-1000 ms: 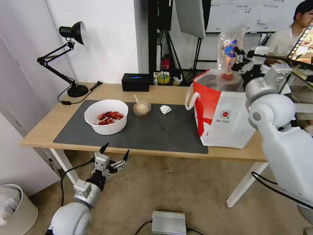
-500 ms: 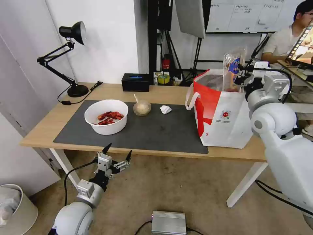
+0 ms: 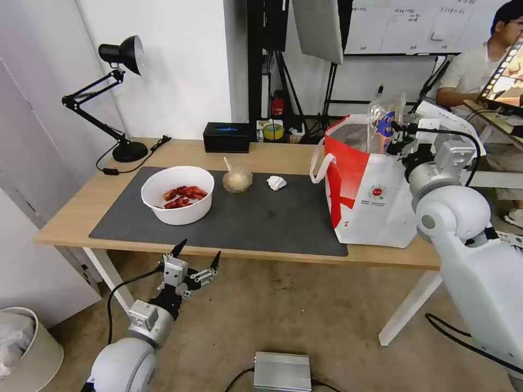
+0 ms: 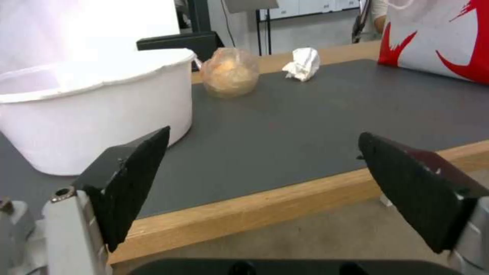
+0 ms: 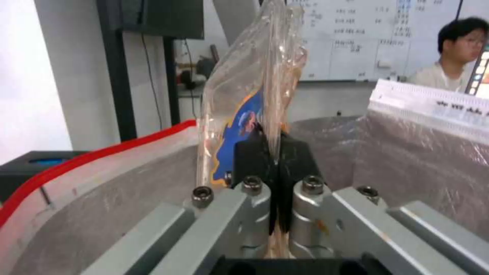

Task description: Pick up the trash from the table and place it into the takeout bag.

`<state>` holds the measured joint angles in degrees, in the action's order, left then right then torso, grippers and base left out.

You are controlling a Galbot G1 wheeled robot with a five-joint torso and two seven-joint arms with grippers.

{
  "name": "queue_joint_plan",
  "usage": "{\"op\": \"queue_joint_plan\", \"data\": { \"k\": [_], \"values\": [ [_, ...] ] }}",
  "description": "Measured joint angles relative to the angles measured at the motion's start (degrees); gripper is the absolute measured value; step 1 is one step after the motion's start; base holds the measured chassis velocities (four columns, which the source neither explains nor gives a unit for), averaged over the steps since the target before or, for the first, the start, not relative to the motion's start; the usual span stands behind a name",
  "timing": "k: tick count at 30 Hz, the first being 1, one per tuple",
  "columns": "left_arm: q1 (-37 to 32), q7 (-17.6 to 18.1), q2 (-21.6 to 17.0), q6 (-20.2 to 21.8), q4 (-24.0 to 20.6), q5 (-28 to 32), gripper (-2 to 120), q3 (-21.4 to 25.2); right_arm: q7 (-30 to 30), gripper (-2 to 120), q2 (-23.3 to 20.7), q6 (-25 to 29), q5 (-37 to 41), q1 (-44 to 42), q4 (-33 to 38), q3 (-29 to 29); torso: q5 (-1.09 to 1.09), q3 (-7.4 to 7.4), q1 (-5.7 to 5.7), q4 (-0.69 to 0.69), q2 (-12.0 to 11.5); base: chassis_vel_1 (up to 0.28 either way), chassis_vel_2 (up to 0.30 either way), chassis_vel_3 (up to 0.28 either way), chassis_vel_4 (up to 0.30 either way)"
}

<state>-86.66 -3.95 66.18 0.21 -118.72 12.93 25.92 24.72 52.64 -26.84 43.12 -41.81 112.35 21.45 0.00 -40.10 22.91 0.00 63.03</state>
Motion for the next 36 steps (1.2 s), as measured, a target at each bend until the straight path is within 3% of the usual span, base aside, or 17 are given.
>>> {"op": "queue_joint_plan", "data": {
  "k": [2, 15, 25, 33, 36],
  "values": [
    [0.0, 0.0, 0.0, 0.0, 0.0, 0.0, 100, 0.0, 0.6, 15, -0.2, -1.1, 1.1, -0.2, 0.7, 0.4, 0.00, 0.00, 0.00, 0.00, 0.0, 0.000, 0.000, 0.000, 0.000],
    [-0.1, 0.1, 0.1, 0.1, -0.5, -0.2, 100, 0.4, -1.8, 58, -0.4, -1.3, 2.0, -1.4, 2.5, 1.1, 0.00, 0.00, 0.00, 0.00, 0.0, 0.000, 0.000, 0.000, 0.000],
    [-0.1, 0.1, 0.2, -0.1, -0.8, -0.5, 100, 1.1, -11.5, 96, -0.6, 7.8, 8.6, -4.9, 5.8, 1.0, 0.00, 0.00, 0.00, 0.01, 0.0, 0.000, 0.000, 0.000, 0.000],
    [-0.1, 0.0, 0.1, -0.9, -0.7, -0.5, 100, 1.7, -21.4, 100, -2.7, 11.5, 7.9, -10.9, 9.2, 0.7, 0.00, 0.00, 0.00, 0.00, 0.0, 0.000, 0.000, 0.000, 0.000],
    [-0.3, 0.0, 0.1, -1.4, -0.4, -0.5, 100, 2.2, -25.9, 100, -3.9, 13.0, 4.2, -15.9, 10.6, 1.6, 0.00, 0.00, 0.00, 0.00, 0.0, 0.000, 0.000, 0.000, 0.000]
  ]
}}
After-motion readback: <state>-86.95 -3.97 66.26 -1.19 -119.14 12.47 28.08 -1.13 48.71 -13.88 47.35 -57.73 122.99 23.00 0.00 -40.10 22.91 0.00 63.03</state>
